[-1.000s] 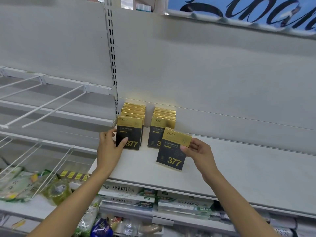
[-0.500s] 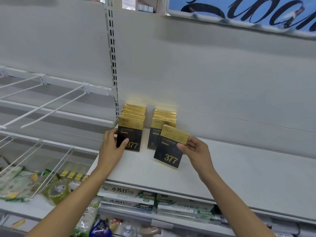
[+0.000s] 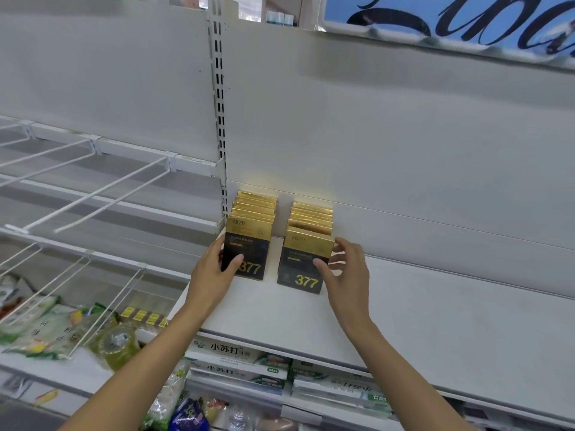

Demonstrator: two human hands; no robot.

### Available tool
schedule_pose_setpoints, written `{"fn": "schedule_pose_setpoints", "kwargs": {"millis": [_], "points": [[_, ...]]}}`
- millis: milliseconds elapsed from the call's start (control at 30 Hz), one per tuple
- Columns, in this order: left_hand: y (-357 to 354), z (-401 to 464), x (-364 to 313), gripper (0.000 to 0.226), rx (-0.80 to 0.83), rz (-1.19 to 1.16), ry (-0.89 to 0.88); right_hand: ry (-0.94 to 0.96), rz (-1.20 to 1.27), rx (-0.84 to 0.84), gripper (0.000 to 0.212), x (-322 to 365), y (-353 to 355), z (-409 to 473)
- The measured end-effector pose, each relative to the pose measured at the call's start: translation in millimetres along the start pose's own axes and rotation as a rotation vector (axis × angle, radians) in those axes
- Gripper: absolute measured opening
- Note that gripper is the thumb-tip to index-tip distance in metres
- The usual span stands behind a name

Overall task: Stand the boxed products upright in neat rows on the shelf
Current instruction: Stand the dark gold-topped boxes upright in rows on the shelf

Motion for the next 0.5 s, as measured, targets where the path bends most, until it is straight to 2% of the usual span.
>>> {"fn": "schedule_pose_setpoints", "kwargs": {"millis": [100, 267, 367, 433, 500], "points": [[0.0, 0.2, 0.0, 0.051, 0.003, -0.004, 0.005, -0.046, -0.009, -0.026, 0.045, -6.4, -5.2, 3.6], [1.4, -0.7, -4.3, 0.054, -0.017, -0.029, 0.042, -0.042, -0.011, 0.021, 0.035, -12.1, -13.6, 2.6], [8.8, -1.7, -8.4, 0.055, -0.103, -0.076, 0.057, -0.045, -0.008, 0.064, 0.034, -13.0, -12.5, 6.3], [20.1, -6.0, -15.0, 0.049, -0.212, -0.099, -0.008, -0.03, -0.013, 0.105, 0.034, -14.0, -7.0, 10.5], [28.5, -14.5, -26.2, 0.041, -0.289, -0.084, -0.145, 0.001, -0.028, 0.133, 0.035, -15.3, 6.7, 14.2]]}}
Point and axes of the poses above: each hand's wrist, its own z-axis towards the middle knuckle, its own y-axis out of the back of the hand, x = y × z, the point moved 5 cm from there along z, towards the middle knuckle, and after that the axes turned 12 degrees about -x, right-handed, at the moved point
